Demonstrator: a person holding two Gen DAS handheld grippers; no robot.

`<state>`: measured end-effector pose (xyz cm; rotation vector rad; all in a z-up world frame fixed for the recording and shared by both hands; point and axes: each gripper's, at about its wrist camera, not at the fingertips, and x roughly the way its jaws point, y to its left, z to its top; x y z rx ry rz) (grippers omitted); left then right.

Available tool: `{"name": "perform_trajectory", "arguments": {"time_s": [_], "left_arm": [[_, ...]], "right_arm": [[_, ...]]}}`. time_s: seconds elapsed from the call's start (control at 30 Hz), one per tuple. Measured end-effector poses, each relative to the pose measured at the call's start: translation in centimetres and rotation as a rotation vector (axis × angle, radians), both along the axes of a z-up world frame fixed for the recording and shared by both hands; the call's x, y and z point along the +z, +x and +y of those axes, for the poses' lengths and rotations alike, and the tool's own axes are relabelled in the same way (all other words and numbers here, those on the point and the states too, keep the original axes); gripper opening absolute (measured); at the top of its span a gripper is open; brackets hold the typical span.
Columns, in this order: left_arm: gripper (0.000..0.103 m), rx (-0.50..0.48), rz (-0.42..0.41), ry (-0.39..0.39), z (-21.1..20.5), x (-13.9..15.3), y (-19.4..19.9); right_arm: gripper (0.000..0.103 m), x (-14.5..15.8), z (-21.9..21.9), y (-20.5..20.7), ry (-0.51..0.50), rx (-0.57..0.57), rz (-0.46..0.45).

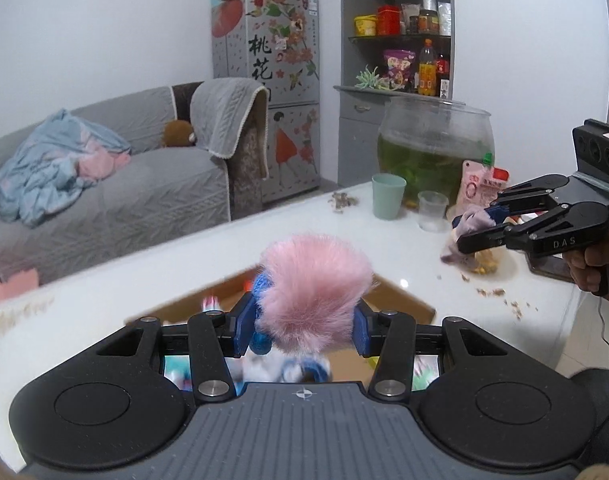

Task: Organize objects
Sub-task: 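Carry both bundles into the cardboard box and open both grippers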

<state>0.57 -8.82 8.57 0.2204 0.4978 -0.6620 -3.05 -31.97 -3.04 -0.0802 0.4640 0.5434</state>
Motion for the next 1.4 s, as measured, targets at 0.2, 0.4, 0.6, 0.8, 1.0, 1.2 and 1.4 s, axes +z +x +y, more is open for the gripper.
{"name": "perform_trajectory", "arguments": {"time_s": [0.2,0.4,0.6,0.8,1.0,1.2,1.4], "left_arm": [[0.054,-0.021,0.016,0.05,-3.2,-0.1,4.7],[0.054,-0.042,0.088,0.144,-6.3,-3.6,9.6],[0.054,-0.064,0.172,0.23,-8.2,-8.5,13.1],[0.054,-0.078,0.213,0.314,-9.6,-12.0,14.7],[0.054,-0.075,0.227,0.333,-10.3,-12.9,15.7],[0.057,-0.055,0.244,0.341,-10.7,-12.8,16.3],[0.07,-0.018,0.242,0.369,-11.0,-13.0,16.5]], "right_arm": [[0.028,0.6,1.0,4.3,-0.036,0.015,0.024],[0.028,-1.2,2.7,8.6,-0.107,0.043,0.091],[0.028,-5.2,3.6,11.9,-0.204,0.064,0.174],[0.028,-8.7,4.4,14.1,-0.294,0.093,0.236],[0.028,-9.8,5.2,15.3,-0.38,0.1,0.245],[0.029,-9.8,5.4,15.6,-0.421,0.083,0.246],[0.044,-9.3,5.4,15.6,-0.443,0.068,0.225]]}}
